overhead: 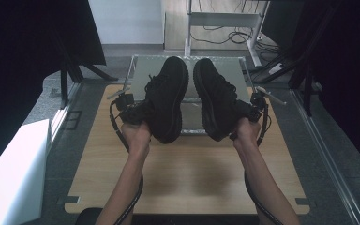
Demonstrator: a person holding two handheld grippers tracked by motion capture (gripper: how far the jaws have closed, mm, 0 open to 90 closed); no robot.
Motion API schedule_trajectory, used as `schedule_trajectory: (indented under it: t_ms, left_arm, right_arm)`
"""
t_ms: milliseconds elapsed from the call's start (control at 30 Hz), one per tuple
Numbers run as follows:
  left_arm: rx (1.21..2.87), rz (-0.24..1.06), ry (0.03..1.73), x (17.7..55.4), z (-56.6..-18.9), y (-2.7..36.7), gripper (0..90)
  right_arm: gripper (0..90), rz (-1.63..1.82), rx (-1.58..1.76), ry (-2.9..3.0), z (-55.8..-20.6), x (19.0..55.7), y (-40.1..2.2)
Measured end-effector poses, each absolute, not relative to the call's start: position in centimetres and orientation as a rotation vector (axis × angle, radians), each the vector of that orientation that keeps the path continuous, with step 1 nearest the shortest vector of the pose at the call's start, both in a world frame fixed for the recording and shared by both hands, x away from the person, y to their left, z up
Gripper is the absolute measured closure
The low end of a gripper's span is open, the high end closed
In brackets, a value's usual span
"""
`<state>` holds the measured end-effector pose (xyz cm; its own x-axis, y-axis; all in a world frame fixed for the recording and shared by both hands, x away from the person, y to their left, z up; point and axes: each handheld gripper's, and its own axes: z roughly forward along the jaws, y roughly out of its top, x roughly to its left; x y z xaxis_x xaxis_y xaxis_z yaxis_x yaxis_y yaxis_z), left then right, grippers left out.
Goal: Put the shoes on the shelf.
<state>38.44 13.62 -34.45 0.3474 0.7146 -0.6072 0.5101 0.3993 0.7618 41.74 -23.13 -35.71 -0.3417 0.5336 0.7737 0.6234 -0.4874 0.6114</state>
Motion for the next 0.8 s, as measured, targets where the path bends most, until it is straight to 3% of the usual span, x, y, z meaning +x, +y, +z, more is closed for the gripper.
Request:
schedule_trajectory:
  t_ms: [800]
  left_arm:
    - [1.247,0.250,1.443,46.3,-31.5,12.4,81.1]
  right_arm:
    - [76.4,-1.922,-1.956,-1.526,-33.6,49.3,-21.5]
